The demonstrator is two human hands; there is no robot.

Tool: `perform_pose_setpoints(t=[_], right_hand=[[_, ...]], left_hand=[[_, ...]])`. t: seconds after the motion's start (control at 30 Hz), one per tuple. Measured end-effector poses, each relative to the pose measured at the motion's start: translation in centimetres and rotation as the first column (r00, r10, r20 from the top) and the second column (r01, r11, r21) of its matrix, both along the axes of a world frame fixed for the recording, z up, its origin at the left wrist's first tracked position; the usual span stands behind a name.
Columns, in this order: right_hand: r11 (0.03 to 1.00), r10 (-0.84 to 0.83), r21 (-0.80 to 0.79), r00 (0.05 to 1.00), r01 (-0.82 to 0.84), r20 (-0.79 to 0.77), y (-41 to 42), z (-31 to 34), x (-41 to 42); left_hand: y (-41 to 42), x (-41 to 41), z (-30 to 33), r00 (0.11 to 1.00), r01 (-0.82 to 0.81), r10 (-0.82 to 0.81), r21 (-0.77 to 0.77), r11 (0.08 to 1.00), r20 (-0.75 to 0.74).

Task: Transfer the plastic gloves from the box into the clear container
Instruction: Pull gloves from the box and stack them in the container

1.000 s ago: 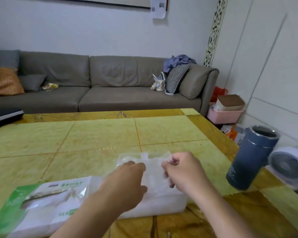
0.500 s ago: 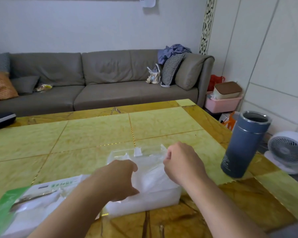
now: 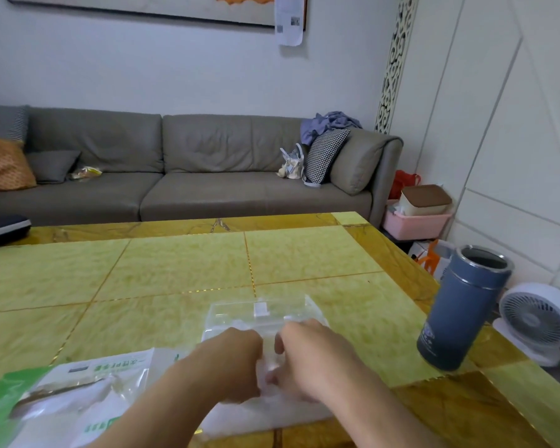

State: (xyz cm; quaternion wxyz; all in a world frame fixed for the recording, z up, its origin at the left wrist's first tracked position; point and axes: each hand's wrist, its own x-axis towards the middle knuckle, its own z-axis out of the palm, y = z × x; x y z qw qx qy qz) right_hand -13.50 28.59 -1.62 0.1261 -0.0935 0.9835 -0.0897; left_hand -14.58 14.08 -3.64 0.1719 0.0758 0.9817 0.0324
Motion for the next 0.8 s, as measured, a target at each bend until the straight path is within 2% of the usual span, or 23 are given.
perform_pose_setpoints(t=[0.1,0.17,0.3,0.37,0.47,0.6,0.8], right_hand=[[0.997,-0.013,0.083,0.998,0.009,0.054,0.1,-0.2,-1.0],[0.987,-0.026,0.161,0.986,-0.001,0.163,-0.5,-0.2,-1.8],[0.955,-0.011,0.284,0.948,-0.085,0.319,-1.7,-0.5,-3.3],[0.939,0.006,0.321,0.942,-0.12,0.335,-2.0,-0.7,-3.6],[0.929,-0.004,0.345,0.929,-0.134,0.371,-2.2,-1.4,-3.8],[0.942,-0.002,0.321,0.955,-0.098,0.297,-1.6,-1.6,-3.7],[0.974,-0.032,0.226,0.972,-0.022,0.233,-1.1,-2.2,-3.1]], left_hand=[[-0.5,0.2,0.5,1.0,0.003,-0.004,0.051,0.999,0.016],[-0.8,0.5,0.7,1.0,-0.009,0.009,0.087,0.996,0.008],[-0.4,1.4,0.9,0.975,0.058,-0.035,0.1,0.993,-0.218],[0.2,1.7,0.9,0.963,0.07,-0.044,0.088,0.994,-0.267],[0.6,1.3,0.3,0.984,0.014,-0.005,0.052,0.999,-0.18],[0.6,1.1,-0.3,0.994,-0.079,0.079,0.0,0.997,-0.07],[1.2,0.6,-0.5,0.985,-0.174,0.174,0.017,0.985,-0.01]])
